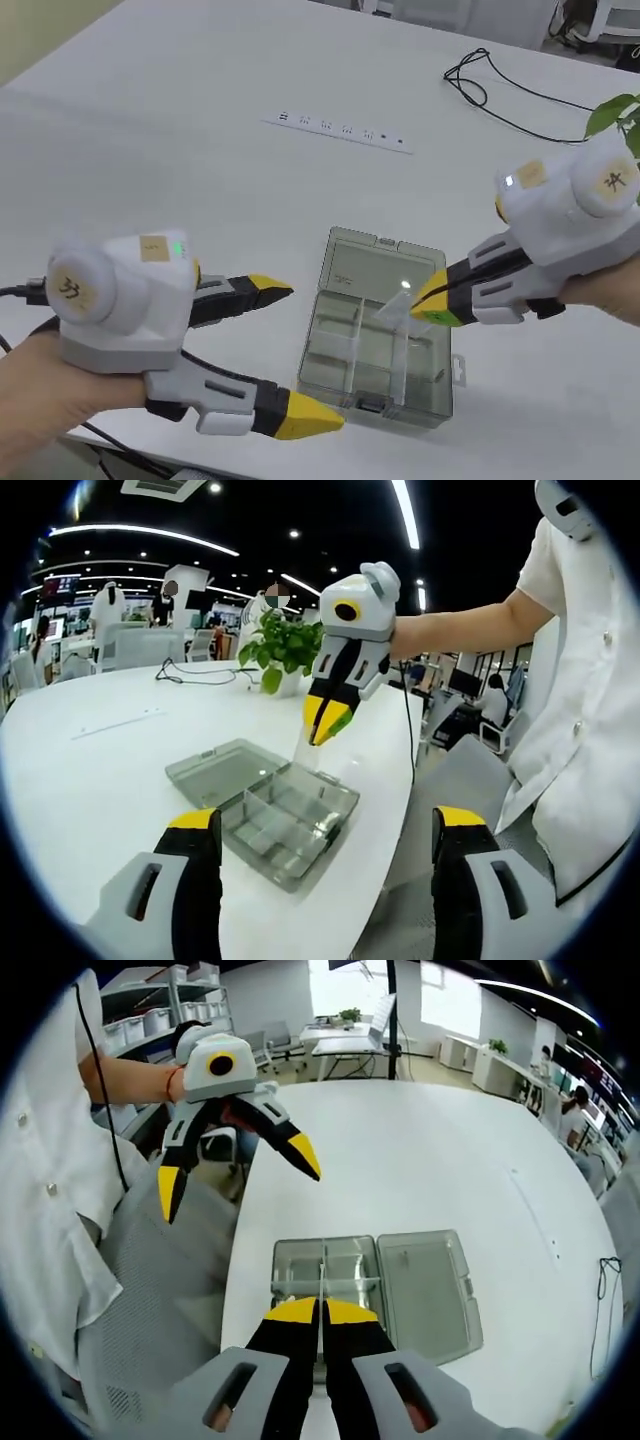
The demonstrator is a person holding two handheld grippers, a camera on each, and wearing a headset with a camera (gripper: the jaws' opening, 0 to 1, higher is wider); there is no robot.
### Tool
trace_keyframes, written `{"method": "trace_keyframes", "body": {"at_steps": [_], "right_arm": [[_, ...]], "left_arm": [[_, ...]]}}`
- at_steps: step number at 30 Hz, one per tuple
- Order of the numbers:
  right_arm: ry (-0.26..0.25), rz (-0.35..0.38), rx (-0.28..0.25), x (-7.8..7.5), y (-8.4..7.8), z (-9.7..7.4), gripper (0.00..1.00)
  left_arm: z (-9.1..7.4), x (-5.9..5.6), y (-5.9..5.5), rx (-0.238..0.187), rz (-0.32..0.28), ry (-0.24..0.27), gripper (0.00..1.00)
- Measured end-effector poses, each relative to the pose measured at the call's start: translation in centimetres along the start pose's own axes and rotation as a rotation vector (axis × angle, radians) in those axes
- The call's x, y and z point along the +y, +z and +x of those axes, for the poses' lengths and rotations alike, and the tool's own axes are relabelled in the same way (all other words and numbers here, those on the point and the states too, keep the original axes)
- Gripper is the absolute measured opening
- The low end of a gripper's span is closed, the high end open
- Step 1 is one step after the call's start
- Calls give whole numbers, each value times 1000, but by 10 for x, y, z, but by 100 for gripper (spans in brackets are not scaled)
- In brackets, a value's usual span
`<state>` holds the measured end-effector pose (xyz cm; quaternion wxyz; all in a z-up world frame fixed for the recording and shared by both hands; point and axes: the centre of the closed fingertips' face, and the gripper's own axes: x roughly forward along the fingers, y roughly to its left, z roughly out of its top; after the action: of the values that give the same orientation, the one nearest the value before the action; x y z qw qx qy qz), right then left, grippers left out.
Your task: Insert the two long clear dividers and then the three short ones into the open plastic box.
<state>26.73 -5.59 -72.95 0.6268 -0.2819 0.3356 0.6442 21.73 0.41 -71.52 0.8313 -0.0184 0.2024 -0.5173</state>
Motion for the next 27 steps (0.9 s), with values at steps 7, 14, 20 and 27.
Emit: {"method": "trace_keyframes", "body": {"at_steps": [7,14,20,27], "right_arm": [[2,21,3,-4,-12,15,3],[-4,40,1,-5,-16,19,2],[-2,54,2,-7,-19,21,2],[-1,44,10,-8,-22,24,2]], "left_arm": [[1,1,-3,9,0,-1,97],[4,-1,-4,10,0,-10,100],[5,-2,-6,11,-8,-12,100],[5,-1,-5,2,-13,-11,99]]}}
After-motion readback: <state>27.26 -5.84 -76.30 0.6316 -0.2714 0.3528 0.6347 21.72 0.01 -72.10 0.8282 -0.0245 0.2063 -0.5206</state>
